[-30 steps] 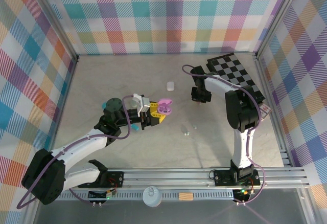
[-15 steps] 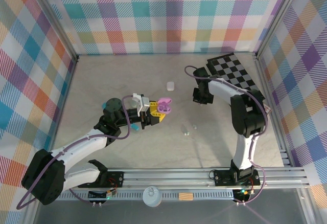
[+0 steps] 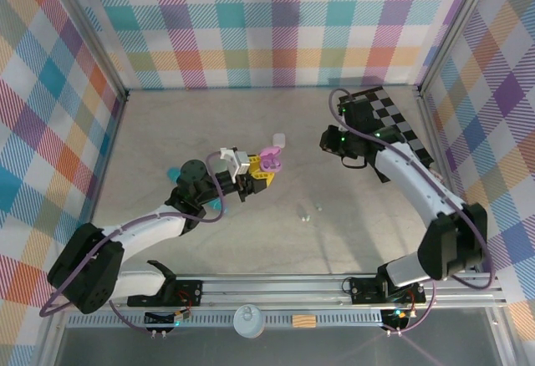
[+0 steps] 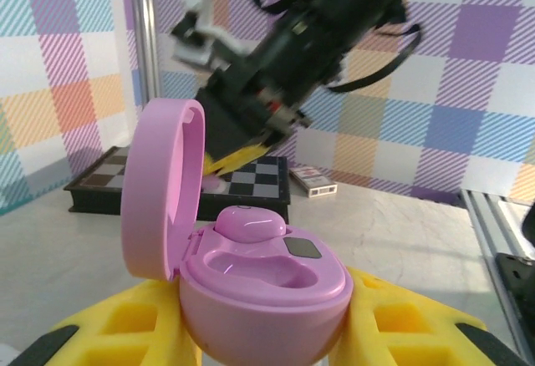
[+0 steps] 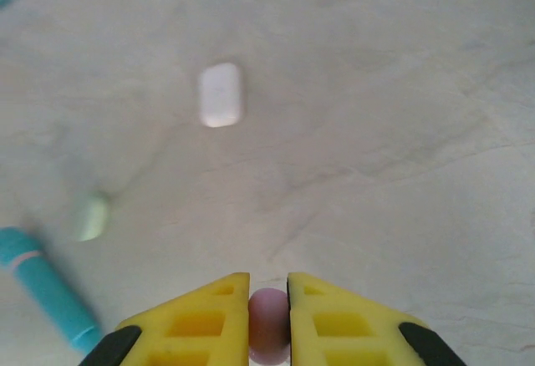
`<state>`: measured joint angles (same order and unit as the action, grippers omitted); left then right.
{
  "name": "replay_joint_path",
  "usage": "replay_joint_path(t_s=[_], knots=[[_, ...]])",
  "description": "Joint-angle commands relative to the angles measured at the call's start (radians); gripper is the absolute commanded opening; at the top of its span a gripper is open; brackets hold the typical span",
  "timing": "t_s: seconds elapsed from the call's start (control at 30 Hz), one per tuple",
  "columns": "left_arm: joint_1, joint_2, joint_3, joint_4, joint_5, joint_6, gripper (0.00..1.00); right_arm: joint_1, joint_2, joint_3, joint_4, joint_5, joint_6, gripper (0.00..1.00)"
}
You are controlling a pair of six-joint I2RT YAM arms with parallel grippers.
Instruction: Insert the wireless bluetooth earbuds into the charging case
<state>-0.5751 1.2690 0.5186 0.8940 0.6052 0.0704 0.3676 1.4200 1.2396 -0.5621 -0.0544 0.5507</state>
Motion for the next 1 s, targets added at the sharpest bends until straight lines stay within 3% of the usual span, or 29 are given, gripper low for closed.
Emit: replay_joint_path(t_s=[0.0,0.37,0.97], knots=[[-0.009,0.042,0.014,0.157,-0.073,-0.01,0.16,-0.001,-0.074,-0.017,0.034,-0.145,0.035,0.16],[-0.069,0.177,0.095,0.261,-0.18,0.009,0.16,0.034,-0.179,-0.028,0.182,-0.369,0.12,0.17],[-0.104,0.238,0.146,0.3,-0.219,-0.034,0.15,0.214,-0.105,0.015,0.292,-0.363,0.146,0.17]])
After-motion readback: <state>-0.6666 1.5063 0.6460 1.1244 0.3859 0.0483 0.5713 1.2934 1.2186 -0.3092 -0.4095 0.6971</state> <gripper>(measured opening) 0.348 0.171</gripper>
